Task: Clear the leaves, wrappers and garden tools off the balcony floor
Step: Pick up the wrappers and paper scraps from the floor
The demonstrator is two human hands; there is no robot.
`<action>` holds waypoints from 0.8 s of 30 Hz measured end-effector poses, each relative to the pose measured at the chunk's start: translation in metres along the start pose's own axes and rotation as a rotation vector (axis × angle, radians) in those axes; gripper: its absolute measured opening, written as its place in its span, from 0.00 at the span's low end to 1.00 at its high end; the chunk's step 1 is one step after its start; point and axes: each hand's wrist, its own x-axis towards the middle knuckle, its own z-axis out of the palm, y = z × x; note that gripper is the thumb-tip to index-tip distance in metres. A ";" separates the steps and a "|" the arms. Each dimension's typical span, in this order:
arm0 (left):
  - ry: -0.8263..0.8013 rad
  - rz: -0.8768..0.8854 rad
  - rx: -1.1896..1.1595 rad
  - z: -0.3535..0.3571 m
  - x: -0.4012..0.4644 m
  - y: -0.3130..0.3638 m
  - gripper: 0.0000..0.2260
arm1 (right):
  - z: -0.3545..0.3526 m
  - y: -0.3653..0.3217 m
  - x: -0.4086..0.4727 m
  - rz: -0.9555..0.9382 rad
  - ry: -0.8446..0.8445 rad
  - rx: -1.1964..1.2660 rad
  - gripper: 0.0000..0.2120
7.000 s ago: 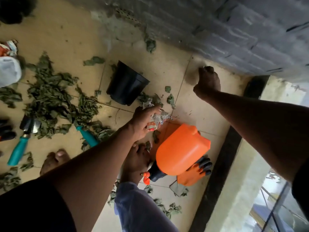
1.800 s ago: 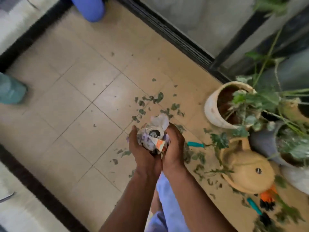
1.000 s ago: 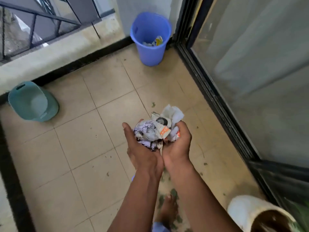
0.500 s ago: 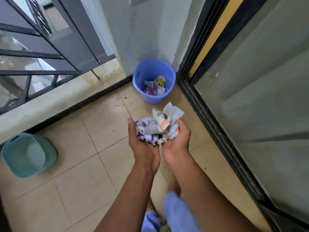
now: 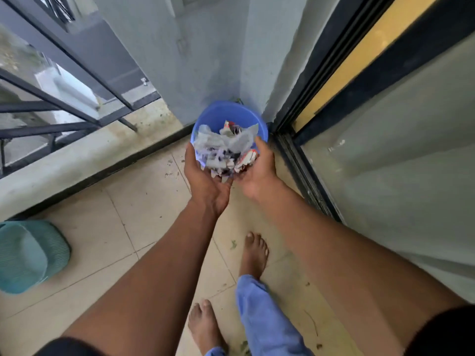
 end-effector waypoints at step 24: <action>0.019 -0.200 0.785 0.001 -0.039 -0.019 0.09 | -0.052 0.018 -0.060 -0.041 0.410 -0.161 0.08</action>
